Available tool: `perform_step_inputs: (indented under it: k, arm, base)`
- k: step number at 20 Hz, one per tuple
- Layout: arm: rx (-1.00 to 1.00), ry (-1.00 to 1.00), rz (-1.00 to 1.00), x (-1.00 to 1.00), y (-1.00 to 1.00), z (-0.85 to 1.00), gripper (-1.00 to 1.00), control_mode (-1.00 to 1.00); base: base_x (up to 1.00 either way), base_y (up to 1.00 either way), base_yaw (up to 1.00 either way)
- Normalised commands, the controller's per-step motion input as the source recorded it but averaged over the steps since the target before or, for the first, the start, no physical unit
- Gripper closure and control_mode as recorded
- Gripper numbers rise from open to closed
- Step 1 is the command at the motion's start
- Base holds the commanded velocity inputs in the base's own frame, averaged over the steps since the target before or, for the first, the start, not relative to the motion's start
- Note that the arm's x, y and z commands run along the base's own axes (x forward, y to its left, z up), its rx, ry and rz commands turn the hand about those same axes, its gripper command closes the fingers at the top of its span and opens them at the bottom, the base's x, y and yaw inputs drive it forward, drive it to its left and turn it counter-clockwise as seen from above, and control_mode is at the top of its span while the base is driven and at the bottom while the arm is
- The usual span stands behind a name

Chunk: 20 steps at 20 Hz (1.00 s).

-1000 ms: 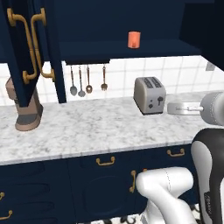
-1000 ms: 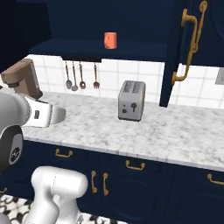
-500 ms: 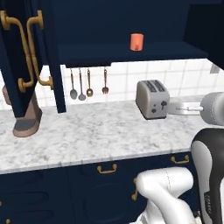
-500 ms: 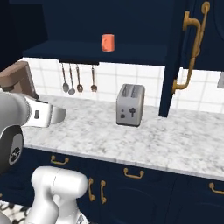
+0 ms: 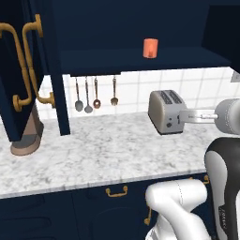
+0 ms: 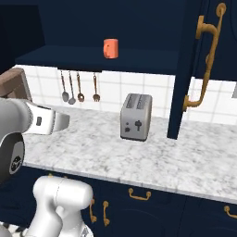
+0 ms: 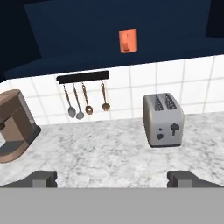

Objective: Gather all objects into one cabinet and sort the glasses and bowls to opposite sides.

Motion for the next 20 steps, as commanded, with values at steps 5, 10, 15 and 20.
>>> perform_step_inputs:
  k: [5, 10, 15, 20]
  arm:
    - [0.00, 0.00, 0.00, 0.00, 0.00, 0.00, -1.00, 1.00]
    - [0.00, 0.00, 0.00, 0.00, 0.00, 0.00, -1.00, 1.00]
    - [0.00, 0.00, 0.00, 0.00, 0.00, 0.00, -1.00, 1.00]
    - [0.00, 0.00, 0.00, 0.00, 0.00, 0.00, -1.00, 1.00]
  base:
    - [0.40, 0.00, 0.00]
    - [0.21, 0.03, 0.01]
    - [0.05, 0.00, 0.00]
    - [-0.05, 0.00, 0.00]
